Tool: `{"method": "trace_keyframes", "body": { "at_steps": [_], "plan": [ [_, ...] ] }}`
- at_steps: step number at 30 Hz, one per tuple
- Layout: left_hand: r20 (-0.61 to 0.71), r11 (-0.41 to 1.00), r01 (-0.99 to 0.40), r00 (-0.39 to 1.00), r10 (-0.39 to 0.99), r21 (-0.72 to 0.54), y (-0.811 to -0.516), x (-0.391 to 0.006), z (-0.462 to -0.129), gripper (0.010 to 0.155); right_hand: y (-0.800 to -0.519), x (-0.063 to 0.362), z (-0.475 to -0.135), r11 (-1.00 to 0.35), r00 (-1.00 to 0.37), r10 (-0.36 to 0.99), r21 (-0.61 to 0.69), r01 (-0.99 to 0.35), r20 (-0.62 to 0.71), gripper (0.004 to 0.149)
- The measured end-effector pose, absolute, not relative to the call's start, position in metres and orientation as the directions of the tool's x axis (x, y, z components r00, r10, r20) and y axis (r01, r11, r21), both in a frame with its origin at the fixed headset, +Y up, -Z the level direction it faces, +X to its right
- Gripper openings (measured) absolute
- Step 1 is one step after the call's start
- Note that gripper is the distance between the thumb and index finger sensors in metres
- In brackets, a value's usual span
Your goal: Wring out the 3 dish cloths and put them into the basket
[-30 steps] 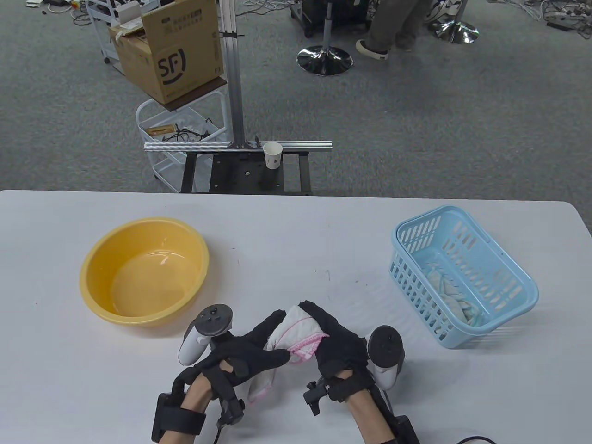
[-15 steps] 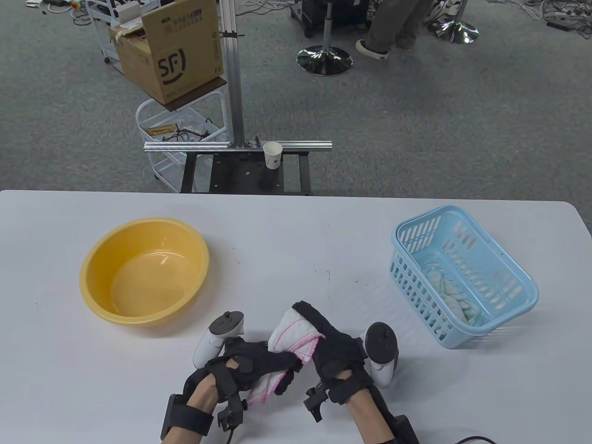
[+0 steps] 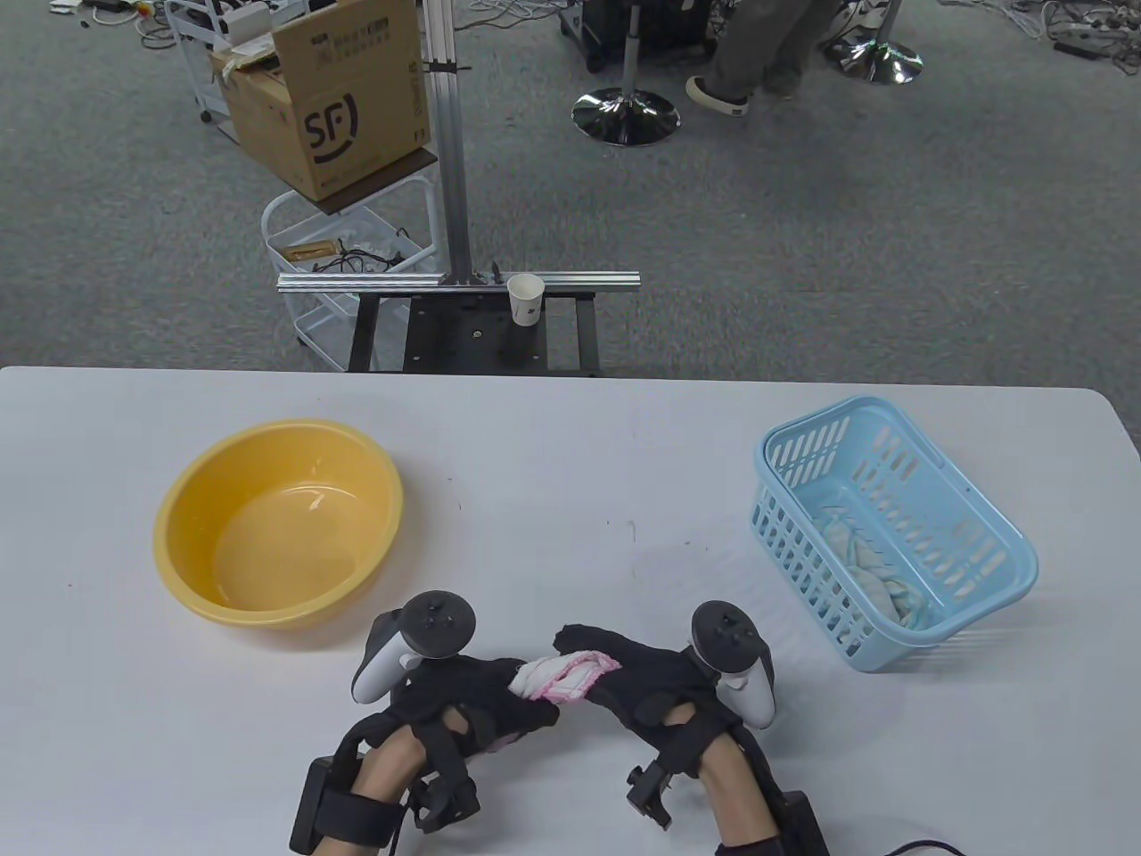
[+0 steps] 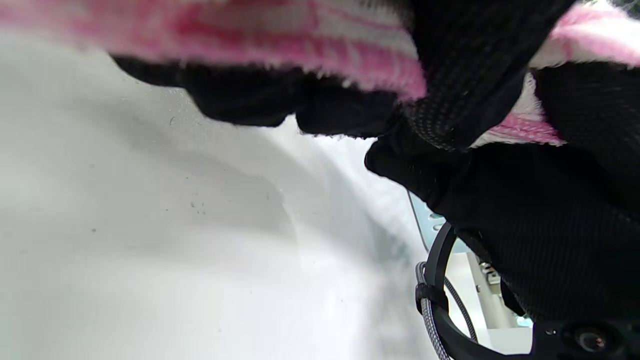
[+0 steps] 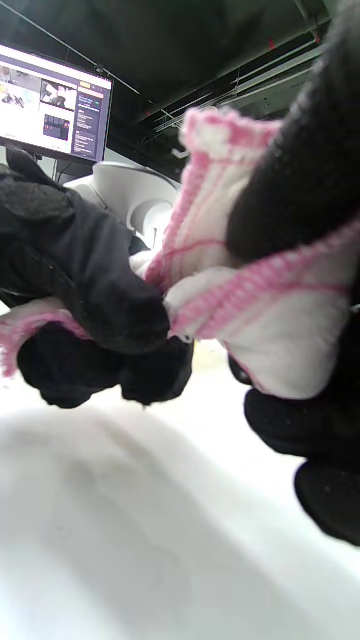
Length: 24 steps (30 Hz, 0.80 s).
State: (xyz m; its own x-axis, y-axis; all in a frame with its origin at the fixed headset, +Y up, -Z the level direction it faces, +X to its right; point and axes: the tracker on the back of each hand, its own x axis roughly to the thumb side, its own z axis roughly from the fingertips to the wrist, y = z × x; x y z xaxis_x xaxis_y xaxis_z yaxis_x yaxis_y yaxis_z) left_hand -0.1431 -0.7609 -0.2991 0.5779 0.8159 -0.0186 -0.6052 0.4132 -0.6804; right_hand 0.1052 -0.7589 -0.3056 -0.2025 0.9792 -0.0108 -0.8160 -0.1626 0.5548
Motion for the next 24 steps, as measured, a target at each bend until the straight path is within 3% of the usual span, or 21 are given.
{"method": "trace_keyframes", "body": {
  "at_steps": [6,10,13,17,19,24],
  "plan": [
    [0.061,0.525,-0.567,0.641,0.766,-0.634,-0.754,-0.137,-0.295,0.063,-0.763,0.108,-0.309,-0.203,-0.226,0.974,0.486,-0.850,0.012,0.072],
    [0.183,0.726,-0.496,0.751,0.634,-0.477,-0.740,-0.127,-0.288,0.079,-0.767,0.109,-0.309,-0.199,-0.229,0.973,0.412,-0.889,-0.023,0.074],
    [0.276,0.837,-0.440,0.803,0.529,-0.325,-0.730,-0.121,-0.281,0.083,-0.770,0.111,-0.309,-0.205,-0.243,0.968,0.357,-0.911,-0.065,0.074],
    [0.403,0.939,-0.325,0.849,0.342,-0.113,-0.720,-0.109,-0.270,0.078,-0.778,0.114,-0.308,-0.123,-0.181,0.967,0.294,-0.948,-0.181,0.074],
    [0.416,0.956,-0.285,0.863,0.288,-0.070,-0.720,-0.105,-0.269,0.072,-0.780,0.116,-0.307,-0.098,-0.162,0.963,0.278,-0.956,-0.217,0.075],
    [0.337,0.909,-0.399,0.845,0.415,-0.120,-0.723,-0.120,-0.280,0.067,-0.775,0.119,-0.307,-0.037,-0.077,0.983,0.230,-0.972,-0.166,0.079]
  ]
}}
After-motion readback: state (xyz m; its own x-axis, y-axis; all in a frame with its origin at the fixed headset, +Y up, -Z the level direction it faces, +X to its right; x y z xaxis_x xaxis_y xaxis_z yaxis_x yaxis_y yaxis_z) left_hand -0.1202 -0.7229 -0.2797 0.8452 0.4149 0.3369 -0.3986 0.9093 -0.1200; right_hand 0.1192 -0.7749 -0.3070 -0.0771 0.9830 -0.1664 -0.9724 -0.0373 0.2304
